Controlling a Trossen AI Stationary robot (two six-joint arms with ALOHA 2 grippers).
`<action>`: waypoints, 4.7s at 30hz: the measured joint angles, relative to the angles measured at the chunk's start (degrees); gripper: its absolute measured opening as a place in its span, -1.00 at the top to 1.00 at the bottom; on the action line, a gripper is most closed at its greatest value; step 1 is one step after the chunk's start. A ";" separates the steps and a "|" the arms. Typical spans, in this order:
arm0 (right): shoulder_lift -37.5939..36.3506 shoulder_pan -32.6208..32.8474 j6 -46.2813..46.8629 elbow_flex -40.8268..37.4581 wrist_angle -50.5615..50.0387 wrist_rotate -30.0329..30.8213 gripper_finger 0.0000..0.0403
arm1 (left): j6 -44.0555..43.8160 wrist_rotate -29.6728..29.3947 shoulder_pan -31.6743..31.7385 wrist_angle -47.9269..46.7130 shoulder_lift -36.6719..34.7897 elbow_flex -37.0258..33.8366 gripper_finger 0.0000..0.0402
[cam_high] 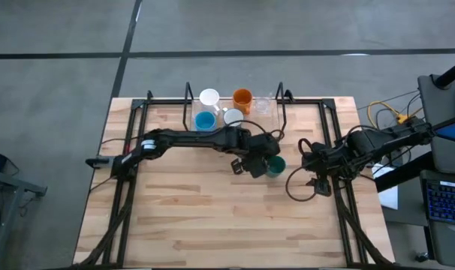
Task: Stack small to large cups/mugs on shelf
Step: Put the green cup on the shelf
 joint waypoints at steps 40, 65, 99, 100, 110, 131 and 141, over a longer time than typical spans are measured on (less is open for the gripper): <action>-0.02 -0.02 -1.75 -0.36 1.36 0.47 -0.34 | 5.27 0.06 -0.58 1.51 7.85 -1.08 0.82; 0.26 -0.02 -4.81 -2.20 5.97 1.90 -0.28 | 0.07 2.49 3.87 -10.13 -4.21 0.83 1.00; 0.26 -0.04 -14.65 -2.40 13.86 1.94 -0.24 | -2.64 5.69 8.57 -23.08 -0.56 -1.62 1.00; 0.26 -0.04 -14.65 -2.41 13.86 1.94 -0.24 | -2.67 5.48 8.57 -23.24 -0.06 -1.64 1.00; 0.26 -0.04 -14.32 -4.18 13.78 1.96 -0.24 | -4.57 2.50 8.37 -21.47 1.75 -1.64 1.00; 0.26 -0.04 -14.19 -5.94 14.35 2.16 -0.24 | -14.26 2.24 5.88 -16.56 1.62 -1.64 0.93; 0.26 -0.04 -14.19 -5.94 14.86 2.18 -0.24 | -18.09 2.13 5.86 -16.92 1.51 -1.64 0.70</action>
